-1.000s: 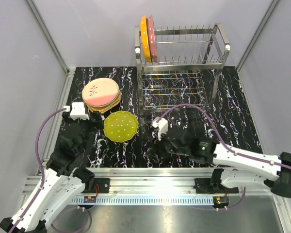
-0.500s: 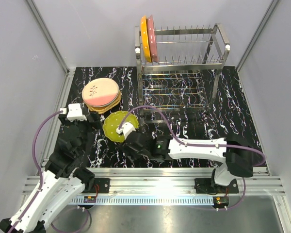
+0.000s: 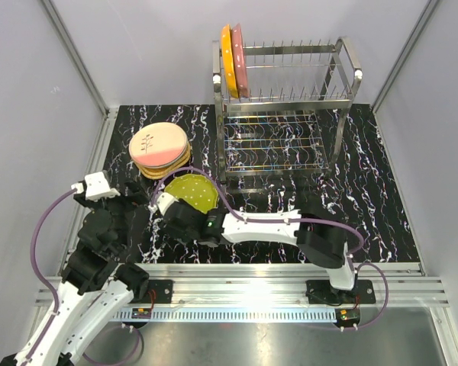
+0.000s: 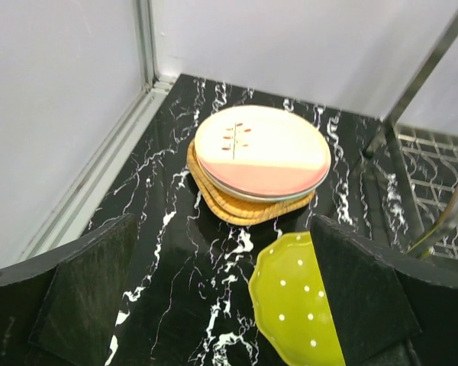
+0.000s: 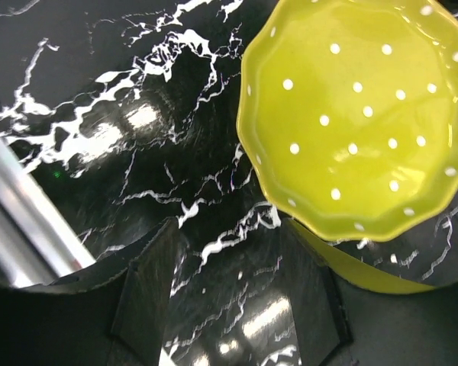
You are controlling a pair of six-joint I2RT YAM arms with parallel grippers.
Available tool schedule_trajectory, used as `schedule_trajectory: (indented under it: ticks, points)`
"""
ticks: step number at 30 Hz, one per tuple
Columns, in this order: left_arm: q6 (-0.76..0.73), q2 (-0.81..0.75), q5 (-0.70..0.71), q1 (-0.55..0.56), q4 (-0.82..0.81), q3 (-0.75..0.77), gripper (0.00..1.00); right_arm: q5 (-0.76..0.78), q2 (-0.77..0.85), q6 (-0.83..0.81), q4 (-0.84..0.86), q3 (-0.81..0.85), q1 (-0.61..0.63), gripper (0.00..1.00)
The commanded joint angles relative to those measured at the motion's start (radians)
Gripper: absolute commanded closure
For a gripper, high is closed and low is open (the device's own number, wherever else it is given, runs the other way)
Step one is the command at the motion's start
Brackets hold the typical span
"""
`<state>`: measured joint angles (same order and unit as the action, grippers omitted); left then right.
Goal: Load the plates into the dish rack
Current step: Grab a plate with the right arm
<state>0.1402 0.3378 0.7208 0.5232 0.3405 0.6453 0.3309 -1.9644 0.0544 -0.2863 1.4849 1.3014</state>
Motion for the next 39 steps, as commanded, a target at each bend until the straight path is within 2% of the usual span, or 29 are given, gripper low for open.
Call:
schedule_trajectory:
  ticks: [1, 11, 21, 24, 28, 31, 39]
  points:
    - [0.019, -0.016, 0.051, 0.003, -0.057, -0.001, 0.01, 0.0, -0.048, -0.048, -0.002, 0.077, -0.034, 0.38]
    - [0.029, 0.004, 0.035, 0.004, -0.041, 0.01, 0.01, -0.151, -0.158, -0.034, 0.044, 0.117, -0.08, 0.39]
    - [0.025, 0.013, 0.023, 0.008, -0.047, 0.008, 0.01, -0.124, -0.221, -0.022, 0.059, 0.124, -0.088, 0.45]
    - [0.024, 0.023, 0.019, 0.008, -0.044, 0.01, 0.01, -0.11, -0.232, -0.025, 0.061, 0.123, -0.09, 0.5]
    - [0.021, 0.027, 0.017, 0.008, -0.041, 0.011, 0.01, -0.109, -0.237, -0.025, 0.064, 0.12, -0.088, 0.62]
    - [0.021, 0.029, 0.014, 0.008, -0.043, 0.01, 0.01, -0.093, -0.238, -0.018, 0.062, 0.114, -0.088, 0.65]
    - [0.022, 0.073, -0.035, 0.008, -0.04, 0.014, 0.01, -0.064, -0.151, 0.019, 0.093, 0.008, -0.074, 0.89]
